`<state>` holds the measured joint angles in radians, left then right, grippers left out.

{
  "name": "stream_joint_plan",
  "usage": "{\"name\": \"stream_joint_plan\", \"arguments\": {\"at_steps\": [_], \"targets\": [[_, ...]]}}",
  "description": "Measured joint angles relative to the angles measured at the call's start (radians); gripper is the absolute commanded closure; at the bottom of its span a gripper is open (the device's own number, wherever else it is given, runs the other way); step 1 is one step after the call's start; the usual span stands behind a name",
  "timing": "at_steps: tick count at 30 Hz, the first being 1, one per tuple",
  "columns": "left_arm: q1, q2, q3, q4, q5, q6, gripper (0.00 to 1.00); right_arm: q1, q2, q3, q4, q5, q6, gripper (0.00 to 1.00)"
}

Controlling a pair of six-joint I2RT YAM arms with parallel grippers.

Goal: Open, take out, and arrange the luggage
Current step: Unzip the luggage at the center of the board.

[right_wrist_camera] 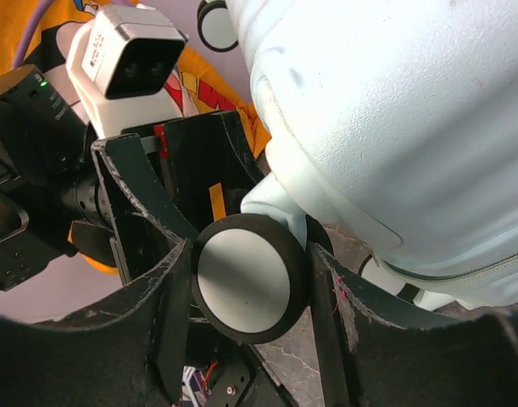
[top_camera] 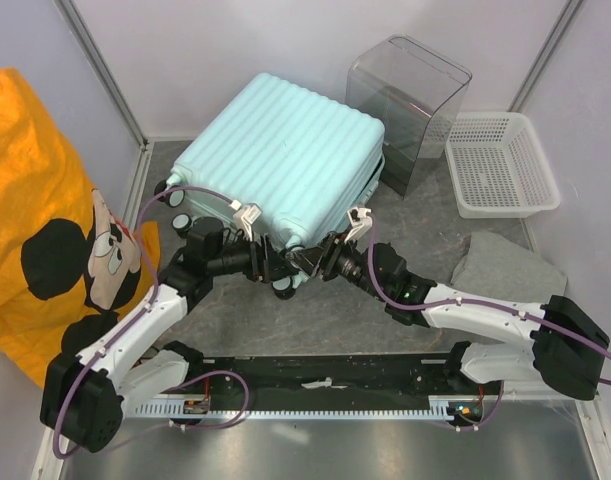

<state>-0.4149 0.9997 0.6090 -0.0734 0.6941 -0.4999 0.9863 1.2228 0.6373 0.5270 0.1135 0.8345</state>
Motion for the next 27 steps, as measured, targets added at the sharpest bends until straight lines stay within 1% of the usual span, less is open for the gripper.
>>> {"name": "stream_joint_plan", "arguments": {"at_steps": [7,10,13,16,22,27], "targets": [[-0.005,-0.148,-0.116,0.065,-0.134,-0.047,0.35,0.006,0.003,0.019,-0.045,0.000,-0.027,0.69],[-0.010,-0.209,-0.159,0.100,-0.171,-0.061,0.35,0.006,0.003,0.020,-0.050,-0.001,-0.027,0.71],[-0.014,-0.235,-0.190,0.137,-0.193,-0.061,0.35,0.006,0.004,0.020,-0.050,-0.001,-0.028,0.72],[-0.020,-0.216,-0.220,0.204,-0.194,-0.061,0.36,0.006,0.007,0.020,-0.051,-0.001,-0.028,0.73],[-0.039,-0.093,-0.242,0.360,-0.142,-0.064,0.41,0.006,0.011,0.020,-0.051,-0.002,-0.028,0.73],[-0.047,-0.034,-0.243,0.415,-0.117,-0.064,0.43,0.006,0.013,0.020,-0.050,-0.002,-0.027,0.73]]}}
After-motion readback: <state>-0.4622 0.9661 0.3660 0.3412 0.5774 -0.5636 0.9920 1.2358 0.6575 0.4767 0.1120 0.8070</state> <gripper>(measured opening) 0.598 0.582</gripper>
